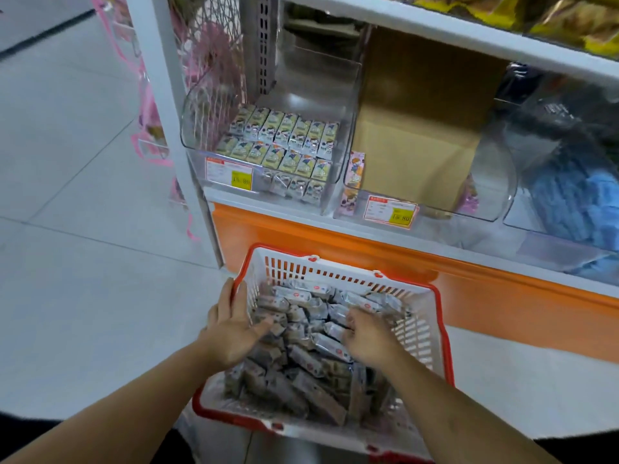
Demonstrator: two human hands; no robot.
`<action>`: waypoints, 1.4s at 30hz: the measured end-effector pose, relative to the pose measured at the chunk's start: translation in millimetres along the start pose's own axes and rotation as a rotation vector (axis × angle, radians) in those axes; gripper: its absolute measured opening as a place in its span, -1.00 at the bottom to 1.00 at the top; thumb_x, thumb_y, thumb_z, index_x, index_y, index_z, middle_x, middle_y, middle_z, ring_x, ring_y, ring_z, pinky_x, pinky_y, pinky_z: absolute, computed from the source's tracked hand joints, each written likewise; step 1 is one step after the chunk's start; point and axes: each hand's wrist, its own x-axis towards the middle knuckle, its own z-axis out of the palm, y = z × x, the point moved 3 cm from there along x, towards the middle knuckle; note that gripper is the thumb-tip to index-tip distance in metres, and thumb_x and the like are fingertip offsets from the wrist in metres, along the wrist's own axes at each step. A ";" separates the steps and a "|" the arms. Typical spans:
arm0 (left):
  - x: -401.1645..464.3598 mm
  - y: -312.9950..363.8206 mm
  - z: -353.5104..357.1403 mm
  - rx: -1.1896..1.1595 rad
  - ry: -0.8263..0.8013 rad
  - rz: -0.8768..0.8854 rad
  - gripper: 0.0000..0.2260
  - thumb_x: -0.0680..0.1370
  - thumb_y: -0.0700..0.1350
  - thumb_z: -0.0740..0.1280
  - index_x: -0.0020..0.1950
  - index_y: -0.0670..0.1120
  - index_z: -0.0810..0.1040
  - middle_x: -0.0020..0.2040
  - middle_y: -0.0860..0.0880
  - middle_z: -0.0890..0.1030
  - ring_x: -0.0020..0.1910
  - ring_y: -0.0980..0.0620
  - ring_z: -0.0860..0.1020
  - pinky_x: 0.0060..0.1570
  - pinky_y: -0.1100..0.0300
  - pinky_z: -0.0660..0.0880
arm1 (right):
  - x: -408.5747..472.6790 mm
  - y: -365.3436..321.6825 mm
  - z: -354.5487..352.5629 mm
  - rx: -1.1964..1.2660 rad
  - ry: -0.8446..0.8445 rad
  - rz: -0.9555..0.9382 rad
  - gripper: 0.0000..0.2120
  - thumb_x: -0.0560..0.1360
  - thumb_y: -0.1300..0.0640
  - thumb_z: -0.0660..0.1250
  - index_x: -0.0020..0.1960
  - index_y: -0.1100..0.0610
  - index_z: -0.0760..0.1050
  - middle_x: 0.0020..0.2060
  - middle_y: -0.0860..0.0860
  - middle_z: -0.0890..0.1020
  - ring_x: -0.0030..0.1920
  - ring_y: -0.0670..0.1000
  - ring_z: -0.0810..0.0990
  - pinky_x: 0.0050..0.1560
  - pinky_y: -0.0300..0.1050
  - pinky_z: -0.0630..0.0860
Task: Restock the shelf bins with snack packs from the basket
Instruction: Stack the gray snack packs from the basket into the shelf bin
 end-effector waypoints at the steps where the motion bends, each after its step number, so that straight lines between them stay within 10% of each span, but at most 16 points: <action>1: 0.4 -0.1 0.2 0.001 -0.007 0.002 -0.14 0.60 0.41 0.11 0.63 0.13 -0.39 0.59 0.15 -0.48 0.64 -0.21 -0.18 0.59 -0.24 0.00 | 0.3 1.9 7.5 0.017 0.000 0.008 -0.71 0.63 0.00 0.33 0.29 0.09 0.46 0.06 0.07 0.63 -0.04 0.02 0.63 0.00 0.02 0.63; 13: -1.3 0.0 -2.1 0.046 -0.012 -0.016 -0.15 0.59 0.45 0.07 0.63 0.14 -0.36 0.61 0.14 -0.43 0.65 -0.22 -0.13 0.56 -0.29 -0.02 | -2.9 -4.5 16.1 0.250 0.048 0.056 -0.68 0.51 0.25 0.53 0.22 0.04 0.60 0.27 0.06 0.61 0.15 0.02 0.61 0.00 -0.17 0.56; 18: -16.7 37.2 -31.2 0.086 0.136 0.006 -0.40 0.68 0.31 0.02 0.64 0.05 0.12 0.67 -0.08 -0.01 0.63 -0.21 0.03 0.56 -0.22 0.06 | -37.9 -49.6 -47.2 0.340 0.115 -0.155 -0.61 0.53 0.30 0.47 0.12 -0.19 0.59 0.28 -0.12 0.58 -0.18 -0.21 0.63 -0.36 -0.31 0.54; 23: -48.2 117.0 -100.9 -0.296 -0.046 0.241 -0.58 0.65 0.27 0.23 0.30 0.01 0.60 0.19 -0.03 0.67 0.13 -0.02 0.64 0.28 -0.01 0.54 | -86.0 -97.4 -127.2 0.282 0.115 -0.425 -0.39 0.50 0.19 0.57 0.39 -0.24 0.44 0.14 -0.21 0.57 0.20 -0.15 0.55 0.15 -0.13 0.54; 28: -100.9 150.1 -137.2 -0.163 -0.312 0.490 -0.81 0.59 0.10 0.45 -0.15 0.05 0.70 -0.26 -0.04 0.59 -0.24 -0.04 0.54 -0.09 0.03 0.54 | -127.2 -111.7 -160.3 0.137 0.261 -0.618 -0.25 0.50 0.21 0.54 0.50 -0.28 0.30 0.20 -0.33 0.54 0.36 -0.19 0.41 0.39 -0.06 0.38; 33: -105.5 146.6 -147.0 -0.547 -0.190 0.440 -0.76 0.53 0.02 0.53 -0.01 -0.15 0.69 -0.17 -0.07 0.62 -0.16 0.01 0.55 -0.07 0.10 0.53 | -151.8 -133.4 -173.4 0.187 0.508 -0.695 -0.30 0.57 0.14 0.41 0.60 -0.17 0.19 0.48 -0.32 0.19 0.56 -0.24 0.12 0.52 -0.30 0.13; 42: -102.8 145.9 -162.8 -0.682 -0.091 0.386 -0.68 0.52 0.06 0.53 0.04 -0.19 0.68 -0.20 -0.09 0.61 -0.21 0.01 0.57 -0.08 0.16 0.58 | -144.2 -149.3 -183.1 0.223 0.502 -0.633 -0.24 0.46 -0.17 0.55 0.53 -0.29 0.21 0.43 -0.45 0.20 0.53 -0.29 0.13 0.54 -0.09 0.23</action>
